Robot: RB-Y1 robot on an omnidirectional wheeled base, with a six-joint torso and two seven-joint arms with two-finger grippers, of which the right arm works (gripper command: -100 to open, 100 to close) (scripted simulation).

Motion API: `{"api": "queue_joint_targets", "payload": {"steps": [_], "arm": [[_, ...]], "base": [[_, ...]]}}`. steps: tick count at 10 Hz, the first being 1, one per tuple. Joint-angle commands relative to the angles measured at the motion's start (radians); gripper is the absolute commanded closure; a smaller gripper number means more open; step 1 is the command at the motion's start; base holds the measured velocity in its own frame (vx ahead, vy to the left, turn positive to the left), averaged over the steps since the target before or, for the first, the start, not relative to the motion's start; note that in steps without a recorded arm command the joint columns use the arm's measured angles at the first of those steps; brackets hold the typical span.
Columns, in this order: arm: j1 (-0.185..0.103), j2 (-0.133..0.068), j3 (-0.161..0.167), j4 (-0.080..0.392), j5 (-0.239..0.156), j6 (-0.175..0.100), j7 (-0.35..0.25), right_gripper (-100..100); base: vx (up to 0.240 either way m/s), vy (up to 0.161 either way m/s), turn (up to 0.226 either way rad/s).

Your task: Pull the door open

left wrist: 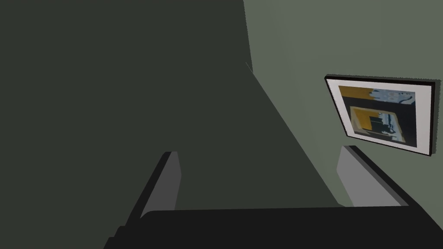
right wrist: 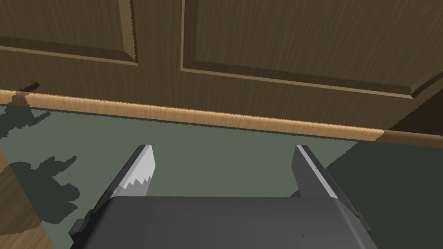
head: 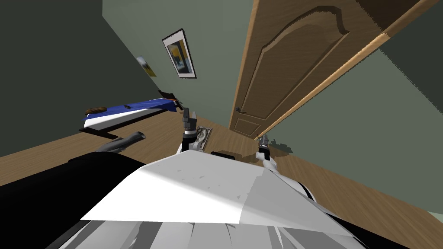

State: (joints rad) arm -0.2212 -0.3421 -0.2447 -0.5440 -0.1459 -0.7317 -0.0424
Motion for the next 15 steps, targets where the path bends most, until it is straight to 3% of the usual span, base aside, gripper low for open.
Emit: {"api": "queue_joint_targets", "payload": {"steps": [1, 6, 13, 15], "arm": [[-0.010, 0.001, -0.007, 0.004, -0.004, -0.001, 0.021, -100], [-0.037, 0.018, -0.034, 0.001, -0.020, 0.005, 0.102, -100], [-0.072, 0.070, -0.070, -0.001, -0.042, 0.009, 0.210, -100], [-0.084, 0.094, -0.082, -0.002, -0.049, 0.009, 0.245, -100]], "base": [[-0.067, -0.173, -0.008], [-0.039, -0.121, 0.027], [0.031, 0.024, 0.043], [0.068, 0.045, 0.048]]}}
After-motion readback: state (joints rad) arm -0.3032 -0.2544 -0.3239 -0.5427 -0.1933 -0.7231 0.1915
